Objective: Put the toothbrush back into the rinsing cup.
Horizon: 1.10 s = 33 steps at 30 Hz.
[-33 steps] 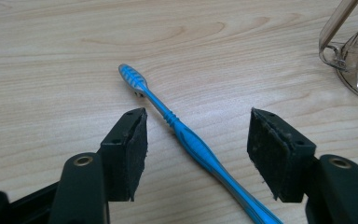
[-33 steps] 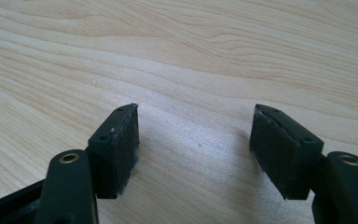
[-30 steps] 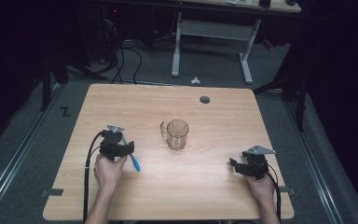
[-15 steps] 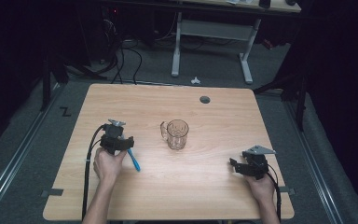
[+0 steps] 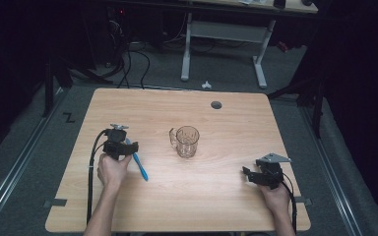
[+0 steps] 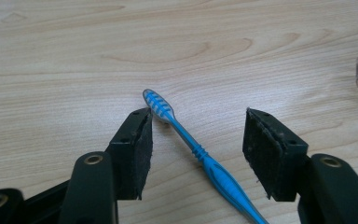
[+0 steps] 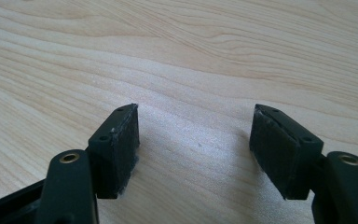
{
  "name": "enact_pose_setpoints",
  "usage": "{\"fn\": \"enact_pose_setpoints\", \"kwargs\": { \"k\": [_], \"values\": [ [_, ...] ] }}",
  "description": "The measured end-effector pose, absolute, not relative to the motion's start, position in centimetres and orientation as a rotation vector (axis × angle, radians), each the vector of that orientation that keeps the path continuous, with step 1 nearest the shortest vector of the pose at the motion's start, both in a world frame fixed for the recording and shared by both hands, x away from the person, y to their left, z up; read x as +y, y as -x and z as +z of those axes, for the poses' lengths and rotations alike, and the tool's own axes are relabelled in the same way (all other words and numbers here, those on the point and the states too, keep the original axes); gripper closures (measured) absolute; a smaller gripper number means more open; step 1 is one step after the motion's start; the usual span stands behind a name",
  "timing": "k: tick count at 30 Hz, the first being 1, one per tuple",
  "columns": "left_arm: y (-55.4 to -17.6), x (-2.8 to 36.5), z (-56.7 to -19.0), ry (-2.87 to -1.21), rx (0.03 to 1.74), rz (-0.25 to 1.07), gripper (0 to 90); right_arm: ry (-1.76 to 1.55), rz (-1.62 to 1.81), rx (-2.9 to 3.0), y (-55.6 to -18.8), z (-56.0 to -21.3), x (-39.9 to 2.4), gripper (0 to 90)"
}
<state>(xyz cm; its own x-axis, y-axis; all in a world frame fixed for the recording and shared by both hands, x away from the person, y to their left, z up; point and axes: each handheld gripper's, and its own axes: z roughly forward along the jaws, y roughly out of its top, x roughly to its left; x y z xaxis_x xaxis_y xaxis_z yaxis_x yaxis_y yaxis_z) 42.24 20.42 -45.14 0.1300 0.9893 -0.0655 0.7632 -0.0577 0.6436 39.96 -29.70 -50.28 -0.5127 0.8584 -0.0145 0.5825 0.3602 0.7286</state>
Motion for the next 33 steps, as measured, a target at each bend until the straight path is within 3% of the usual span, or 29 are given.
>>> {"fn": "enact_pose_setpoints", "kwargs": {
  "k": [33],
  "values": [
    [-44.3, 19.9, -48.0, -1.927, 1.77, 0.446, 57.6, -1.257, 0.955, 2.235, -40.0, -50.3, -29.7, 33.4]
  ]
}}
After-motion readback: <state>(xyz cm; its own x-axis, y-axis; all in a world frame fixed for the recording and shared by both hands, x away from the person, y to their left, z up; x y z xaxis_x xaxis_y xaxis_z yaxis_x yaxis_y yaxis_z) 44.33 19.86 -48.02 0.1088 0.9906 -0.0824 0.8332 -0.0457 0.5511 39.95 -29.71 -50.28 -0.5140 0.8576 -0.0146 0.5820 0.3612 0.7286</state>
